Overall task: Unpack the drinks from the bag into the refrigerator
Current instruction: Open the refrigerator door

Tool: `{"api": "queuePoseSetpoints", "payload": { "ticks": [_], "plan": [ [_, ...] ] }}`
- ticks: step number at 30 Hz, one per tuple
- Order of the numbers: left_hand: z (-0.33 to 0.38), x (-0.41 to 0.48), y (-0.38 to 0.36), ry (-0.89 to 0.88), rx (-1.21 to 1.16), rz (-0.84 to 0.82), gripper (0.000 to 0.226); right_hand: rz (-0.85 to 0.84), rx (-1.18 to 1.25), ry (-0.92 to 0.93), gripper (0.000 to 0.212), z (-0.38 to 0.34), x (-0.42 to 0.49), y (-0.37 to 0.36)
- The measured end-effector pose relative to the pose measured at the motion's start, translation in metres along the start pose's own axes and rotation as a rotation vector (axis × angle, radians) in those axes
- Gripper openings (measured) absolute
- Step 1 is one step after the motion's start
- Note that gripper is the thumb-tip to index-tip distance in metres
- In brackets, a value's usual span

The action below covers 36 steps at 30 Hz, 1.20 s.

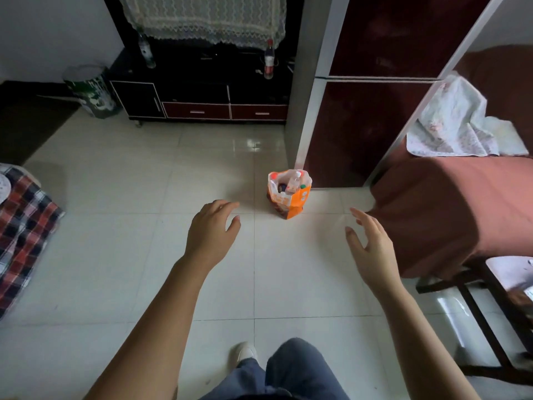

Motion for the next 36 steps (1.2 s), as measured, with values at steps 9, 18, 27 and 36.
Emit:
{"api": "queuePoseSetpoints", "payload": {
  "ticks": [9,18,27,36],
  "plan": [
    [-0.014,0.111,-0.02,-0.015,-0.005,-0.015,0.033,0.028,0.016,-0.04,0.039,-0.006,0.101,-0.034],
    [0.02,0.276,-0.041,-0.092,0.029,-0.022,0.032,0.046,0.024,-0.057,0.042,0.001,0.267,-0.057],
    [0.039,0.395,-0.067,-0.139,0.026,-0.024,0.031,-0.004,-0.017,-0.033,0.042,0.005,0.394,-0.086],
    [0.029,0.514,-0.093,-0.239,0.007,-0.125,0.032,0.059,-0.028,-0.108,0.042,0.003,0.481,-0.121]
  ]
}}
Point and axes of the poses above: each hand's wrist, its own x-axis towards the middle knuckle, its own y-axis out of the back of the hand, z = x × y, the point moved 6 cm from there along x, towards the middle knuckle, and after that the axes turned 4 degrees about z, right-handed, at the moved point
